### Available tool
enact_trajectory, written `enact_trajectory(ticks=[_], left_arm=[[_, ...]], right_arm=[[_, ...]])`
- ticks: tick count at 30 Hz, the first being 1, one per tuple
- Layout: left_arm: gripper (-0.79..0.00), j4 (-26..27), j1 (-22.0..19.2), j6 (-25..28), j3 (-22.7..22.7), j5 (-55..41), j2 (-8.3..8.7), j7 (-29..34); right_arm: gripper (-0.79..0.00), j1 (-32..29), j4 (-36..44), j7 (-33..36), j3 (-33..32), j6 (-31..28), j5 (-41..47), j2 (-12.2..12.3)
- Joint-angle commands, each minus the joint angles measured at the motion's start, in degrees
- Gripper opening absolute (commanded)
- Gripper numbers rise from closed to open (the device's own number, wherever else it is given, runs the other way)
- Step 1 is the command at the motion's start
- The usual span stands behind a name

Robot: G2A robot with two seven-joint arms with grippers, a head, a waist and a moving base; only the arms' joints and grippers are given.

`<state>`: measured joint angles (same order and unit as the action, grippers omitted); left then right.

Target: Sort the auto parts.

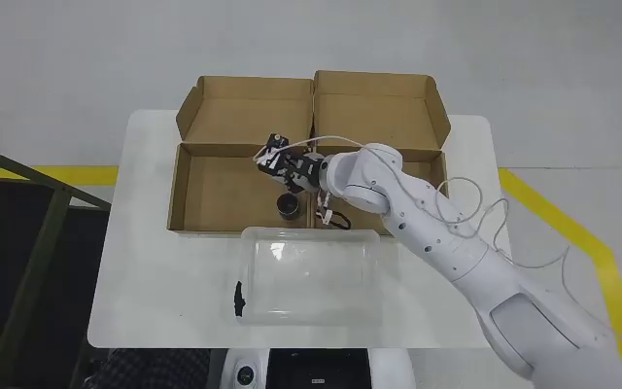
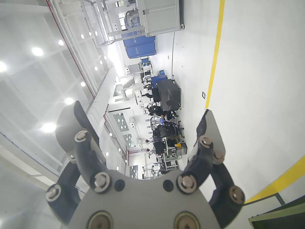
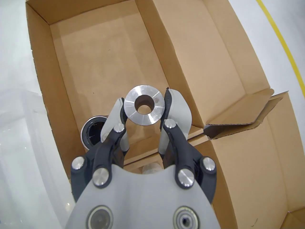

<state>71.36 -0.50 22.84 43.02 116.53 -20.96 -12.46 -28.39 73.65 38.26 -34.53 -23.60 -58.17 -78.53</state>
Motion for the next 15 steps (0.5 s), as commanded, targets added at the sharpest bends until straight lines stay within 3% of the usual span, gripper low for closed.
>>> enact_trajectory(ticks=[1, 15], left_arm=[[0.000, 0.0, 0.0, 0.0, 0.0, 0.0, 0.00, 0.0], [0.000, 0.0, 0.0, 0.0, 0.0, 0.0, 0.00, 0.0]], right_arm=[[-0.785, 0.5, -1.4, 0.3, 0.6, 0.2, 0.0, -0.5], [-0.785, 4.2, -9.0, 3.0, 4.3, 1.7, -1.1, -4.7]])
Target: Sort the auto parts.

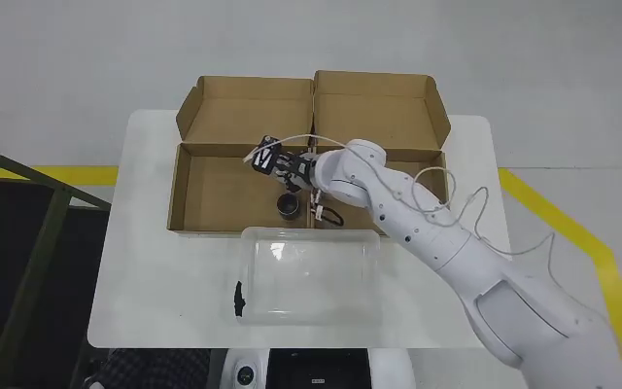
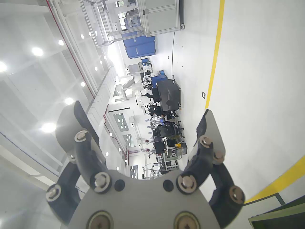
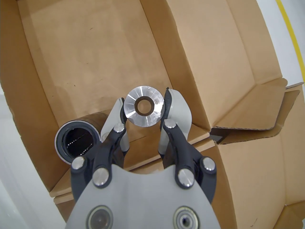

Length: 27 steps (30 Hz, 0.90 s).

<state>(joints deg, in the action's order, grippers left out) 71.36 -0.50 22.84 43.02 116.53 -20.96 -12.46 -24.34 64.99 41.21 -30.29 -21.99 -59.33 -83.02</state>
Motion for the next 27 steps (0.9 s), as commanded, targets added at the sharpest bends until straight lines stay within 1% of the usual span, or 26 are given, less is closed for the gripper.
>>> enact_trajectory(ticks=[1, 6, 9, 11, 18, 20, 22, 27], left_arm=[[0.000, 0.0, 0.0, 0.0, 0.0, 0.0, 0.00, 0.0], [0.000, 0.0, 0.0, 0.0, 0.0, 0.0, 0.00, 0.0], [0.000, 0.0, 0.0, 0.0, 0.0, 0.0, 0.00, 0.0], [0.000, 0.0, 0.0, 0.0, 0.0, 0.0, 0.00, 0.0], [0.000, 0.0, 0.0, 0.0, 0.0, 0.0, 0.00, 0.0], [0.000, 0.0, 0.0, 0.0, 0.0, 0.0, 0.00, 0.0], [0.000, 0.0, 0.0, 0.0, 0.0, 0.0, 0.00, 0.0], [0.000, 0.0, 0.0, 0.0, 0.0, 0.0, 0.00, 0.0]], right_arm=[[-0.785, 0.3, -0.8, 0.4, 0.3, -0.1, -0.1, -0.4], [-0.785, 1.1, -2.7, 1.1, 1.0, -0.1, -0.5, -1.6], [-0.705, 1.4, -3.8, 1.4, 1.3, -0.1, -0.8, -2.3], [-0.674, 1.6, -4.5, 1.7, 1.4, -0.3, -0.9, -2.7], [-0.650, 2.1, -6.7, 2.0, 1.6, -0.8, -1.3, -3.9], [-0.616, 2.2, -7.0, 2.2, 1.5, -0.8, -1.4, -4.2], [-0.539, 2.2, -7.4, 2.3, 1.4, -1.0, -1.6, -4.4], [-0.499, 2.1, -8.1, 2.4, 1.1, -1.3, -2.0, -4.9]])
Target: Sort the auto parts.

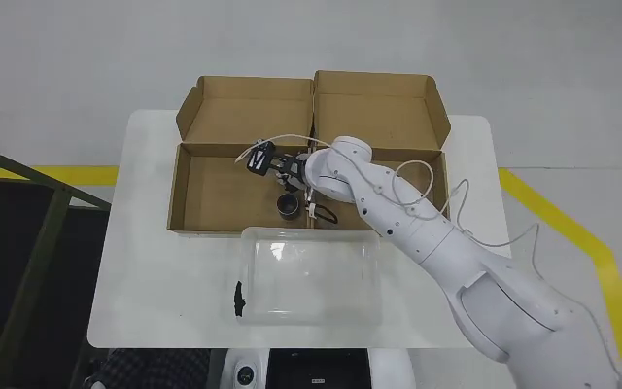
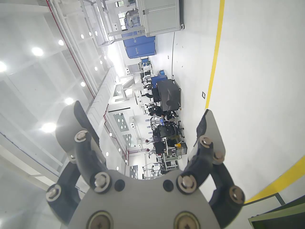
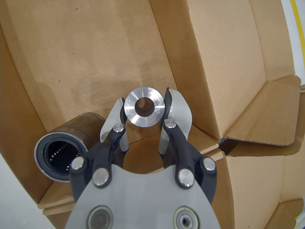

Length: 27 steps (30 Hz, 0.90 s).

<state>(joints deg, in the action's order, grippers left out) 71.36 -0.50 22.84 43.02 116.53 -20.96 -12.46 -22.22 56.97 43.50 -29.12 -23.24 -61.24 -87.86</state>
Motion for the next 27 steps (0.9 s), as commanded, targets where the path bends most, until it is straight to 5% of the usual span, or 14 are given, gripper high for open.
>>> enact_trajectory(ticks=[1, 14, 27], left_arm=[[0.000, 0.0, 0.0, 0.0, 0.0, 0.0, 0.00, 0.0], [0.000, 0.0, 0.0, 0.0, 0.0, 0.0, 0.00, 0.0], [0.000, 0.0, 0.0, 0.0, 0.0, 0.0, 0.00, 0.0]], right_arm=[[-0.499, 0.0, -0.2, 0.1, -0.1, -0.1, -0.2, -0.1], [-0.471, -3.0, 9.0, -0.5, -5.0, -1.7, -1.3, 1.2], [-0.428, -19.5, 34.5, 0.5, -20.7, -7.3, -6.6, 8.3]])
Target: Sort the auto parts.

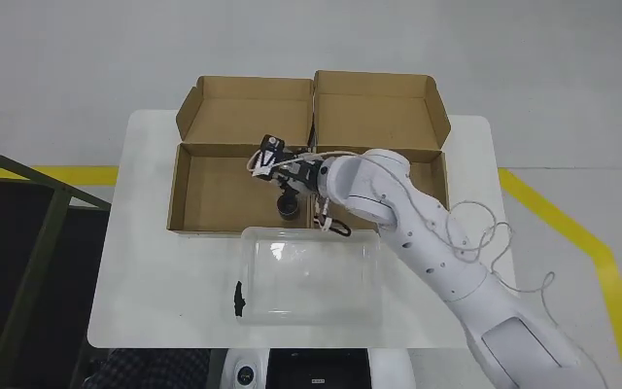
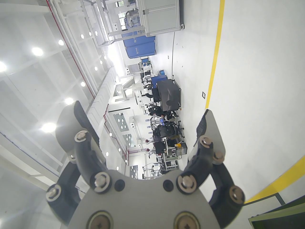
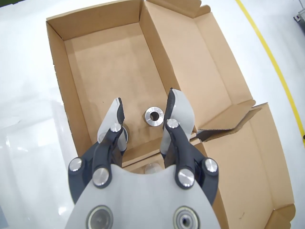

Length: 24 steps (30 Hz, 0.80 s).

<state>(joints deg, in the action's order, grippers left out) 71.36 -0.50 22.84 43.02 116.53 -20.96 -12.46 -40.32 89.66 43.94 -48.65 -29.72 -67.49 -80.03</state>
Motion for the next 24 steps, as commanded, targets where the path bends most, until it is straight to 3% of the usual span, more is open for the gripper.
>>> enact_trajectory(ticks=[1, 10, 11, 12, 13, 17, 24], left_arm=[[0.000, 0.0, 0.0, 0.0, 0.0, 0.0, 0.00, 0.0], [0.000, 0.0, 0.0, 0.0, 0.0, 0.0, 0.00, 0.0], [0.000, 0.0, 0.0, 0.0, 0.0, 0.0, 0.00, 0.0], [0.000, 0.0, 0.0, 0.0, 0.0, 0.0, 0.00, 0.0], [0.000, 0.0, 0.0, 0.0, 0.0, 0.0, 0.00, 0.0], [0.000, 0.0, 0.0, 0.0, 0.0, 0.0, 0.00, 0.0], [0.000, 0.0, 0.0, 0.0, 0.0, 0.0, 0.00, 0.0]], right_arm=[[-0.422, -2.7, 3.5, 0.1, -2.4, -1.8, -0.7, 0.9], [-0.394, -14.0, 16.3, -5.2, -13.9, -7.3, -3.0, 4.3], [-0.372, -15.3, 17.5, -6.3, -15.5, -7.6, -4.0, 4.6], [-0.277, -16.7, 18.7, -7.6, -16.9, -7.9, -4.9, 5.0], [-0.259, -18.3, 19.5, -9.2, -18.2, -8.3, -5.3, 5.3], [-0.326, -24.0, 21.9, -15.2, -24.0, -9.3, -7.4, 6.4], [-0.274, -33.3, 24.9, -25.8, -33.3, -11.1, -9.8, 8.0]])
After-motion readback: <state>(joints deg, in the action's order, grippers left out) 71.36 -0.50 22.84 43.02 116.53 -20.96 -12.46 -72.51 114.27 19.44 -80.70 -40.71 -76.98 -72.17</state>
